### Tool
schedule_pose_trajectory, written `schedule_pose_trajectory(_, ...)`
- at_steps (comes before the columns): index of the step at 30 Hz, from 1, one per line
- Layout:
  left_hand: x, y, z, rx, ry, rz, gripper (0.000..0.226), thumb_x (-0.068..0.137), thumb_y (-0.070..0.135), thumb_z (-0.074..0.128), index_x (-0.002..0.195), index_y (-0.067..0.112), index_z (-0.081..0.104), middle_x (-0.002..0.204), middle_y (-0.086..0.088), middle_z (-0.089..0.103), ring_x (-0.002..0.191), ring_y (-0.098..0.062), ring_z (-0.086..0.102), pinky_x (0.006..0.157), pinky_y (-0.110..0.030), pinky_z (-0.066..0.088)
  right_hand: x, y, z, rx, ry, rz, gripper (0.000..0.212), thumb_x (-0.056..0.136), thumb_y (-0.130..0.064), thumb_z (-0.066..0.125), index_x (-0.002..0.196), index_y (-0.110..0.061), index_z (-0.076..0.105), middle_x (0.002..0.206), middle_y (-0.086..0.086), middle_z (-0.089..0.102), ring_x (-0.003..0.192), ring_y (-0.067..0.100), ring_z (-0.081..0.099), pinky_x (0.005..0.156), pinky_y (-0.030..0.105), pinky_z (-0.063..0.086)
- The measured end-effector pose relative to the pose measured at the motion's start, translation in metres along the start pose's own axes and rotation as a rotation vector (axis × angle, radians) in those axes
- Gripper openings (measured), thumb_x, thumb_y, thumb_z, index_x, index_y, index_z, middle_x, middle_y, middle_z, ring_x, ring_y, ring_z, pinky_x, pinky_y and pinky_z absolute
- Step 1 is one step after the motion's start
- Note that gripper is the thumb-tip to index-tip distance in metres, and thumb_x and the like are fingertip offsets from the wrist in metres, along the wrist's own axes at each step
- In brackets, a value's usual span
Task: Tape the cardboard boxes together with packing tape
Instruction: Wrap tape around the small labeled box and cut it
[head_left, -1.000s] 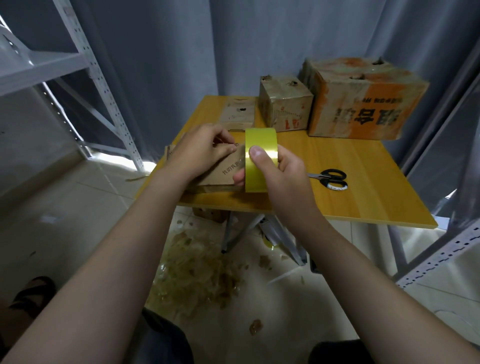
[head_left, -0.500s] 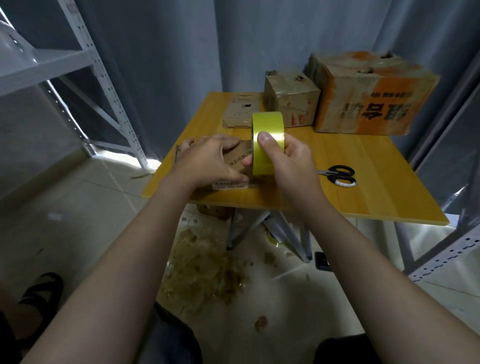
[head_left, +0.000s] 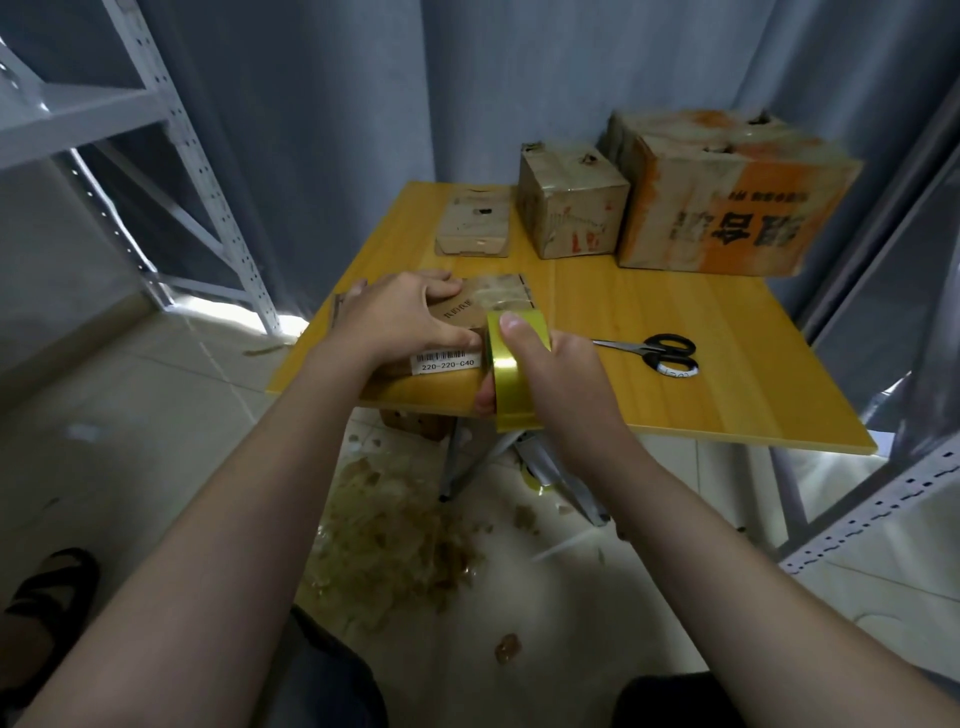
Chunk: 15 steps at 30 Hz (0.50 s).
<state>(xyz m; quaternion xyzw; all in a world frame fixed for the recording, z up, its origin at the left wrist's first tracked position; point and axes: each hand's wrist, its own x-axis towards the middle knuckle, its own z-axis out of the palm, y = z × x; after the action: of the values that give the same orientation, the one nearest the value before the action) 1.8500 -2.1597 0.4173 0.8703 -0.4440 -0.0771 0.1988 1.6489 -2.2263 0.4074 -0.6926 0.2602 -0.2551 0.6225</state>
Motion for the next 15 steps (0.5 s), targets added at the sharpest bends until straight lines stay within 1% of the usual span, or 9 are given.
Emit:
schedule_pose_trajectory(2, -0.001, -0.001, 0.0, 0.001, -0.009, 0.009, 0.11, 0.047, 0.091, 0.054, 0.148, 0.047, 0.052, 0.16, 0.029, 0.036, 0.151, -0.013, 0.035, 0.123, -0.06, 0.019, -0.003, -0.004, 0.002, -0.026, 0.001, -0.016, 0.049, 0.105, -0.041, 0.052, 0.086, 0.0, 0.071, 0.065, 0.011, 0.074, 0.061, 0.023, 0.074, 0.068, 0.043, 0.062)
schedule_pose_trajectory(3, -0.001, -0.002, -0.001, 0.004, -0.016, 0.016, 0.11, 0.048, 0.091, 0.055, 0.148, 0.047, 0.051, 0.16, 0.029, 0.036, 0.151, -0.013, 0.035, 0.123, -0.06, 0.019, -0.004, -0.008, 0.001, -0.021, 0.003, -0.025, 0.05, 0.105, -0.04, 0.052, 0.086, 0.002, 0.07, 0.064, 0.012, 0.074, 0.06, 0.024, 0.074, 0.065, 0.041, 0.062)
schedule_pose_trajectory(5, -0.001, -0.003, -0.001, 0.012, -0.029, 0.034, 0.107, 0.051, 0.091, 0.059, 0.148, 0.047, 0.05, 0.16, 0.03, 0.036, 0.151, -0.014, 0.034, 0.122, -0.06, 0.02, -0.004, -0.017, -0.005, 0.011, 0.002, -0.04, 0.052, 0.105, -0.039, 0.052, 0.085, 0.004, 0.071, 0.064, 0.012, 0.074, 0.058, 0.024, 0.073, 0.058, 0.031, 0.062)
schedule_pose_trajectory(7, -0.002, -0.004, -0.001, 0.015, -0.034, 0.043, 0.104, 0.055, 0.089, 0.066, 0.148, 0.047, 0.05, 0.16, 0.031, 0.035, 0.151, -0.014, 0.034, 0.122, -0.059, 0.022, -0.004, -0.027, -0.011, 0.049, -0.006, -0.032, 0.057, 0.106, -0.041, 0.05, 0.085, 0.008, 0.071, 0.065, 0.012, 0.074, 0.058, 0.023, 0.074, 0.057, 0.027, 0.06)
schedule_pose_trajectory(10, -0.004, -0.003, 0.0, -0.008, -0.031, 0.038, 0.106, 0.05, 0.09, 0.062, 0.147, 0.048, 0.051, 0.16, 0.032, 0.035, 0.15, -0.013, 0.035, 0.121, -0.057, 0.026, -0.005, -0.032, -0.009, 0.026, -0.029, -0.044, 0.056, 0.107, -0.038, 0.049, 0.082, 0.007, 0.072, 0.065, 0.012, 0.074, 0.057, 0.024, 0.074, 0.059, 0.03, 0.062)
schedule_pose_trajectory(12, -0.005, -0.002, 0.001, -0.009, -0.014, 0.049, 0.1, 0.056, 0.088, 0.062, 0.147, 0.049, 0.052, 0.16, 0.032, 0.036, 0.15, -0.012, 0.036, 0.121, -0.056, 0.026, -0.006, -0.03, -0.004, 0.019, -0.029, -0.025, 0.052, 0.107, -0.037, 0.051, 0.081, 0.002, 0.072, 0.065, 0.012, 0.074, 0.058, 0.026, 0.074, 0.062, 0.037, 0.064)
schedule_pose_trajectory(13, -0.005, -0.002, 0.001, -0.002, -0.007, 0.055, 0.096, 0.06, 0.087, 0.064, 0.147, 0.049, 0.052, 0.16, 0.032, 0.036, 0.15, -0.012, 0.035, 0.121, -0.055, 0.026, -0.006, -0.027, -0.002, 0.029, -0.029, -0.006, 0.05, 0.106, -0.038, 0.052, 0.082, 0.001, 0.071, 0.065, 0.012, 0.074, 0.058, 0.026, 0.074, 0.062, 0.038, 0.064)
schedule_pose_trajectory(14, -0.006, -0.003, 0.001, 0.004, -0.004, 0.057, 0.094, 0.062, 0.087, 0.064, 0.147, 0.049, 0.051, 0.159, 0.033, 0.035, 0.15, -0.012, 0.035, 0.121, -0.055, 0.026, -0.006, -0.024, 0.0, 0.024, -0.021, 0.01, 0.05, 0.105, -0.039, 0.053, 0.082, 0.002, 0.071, 0.065, 0.012, 0.074, 0.058, 0.023, 0.073, 0.061, 0.035, 0.064)
schedule_pose_trajectory(15, -0.006, -0.003, 0.001, 0.008, -0.005, 0.056, 0.095, 0.062, 0.089, 0.062, 0.147, 0.049, 0.051, 0.159, 0.033, 0.035, 0.151, -0.012, 0.034, 0.121, -0.054, 0.025, -0.007, -0.019, 0.002, -0.003, -0.003, 0.022, 0.052, 0.105, -0.041, 0.053, 0.083, 0.003, 0.07, 0.065, 0.011, 0.074, 0.058, 0.019, 0.073, 0.059, 0.028, 0.061)
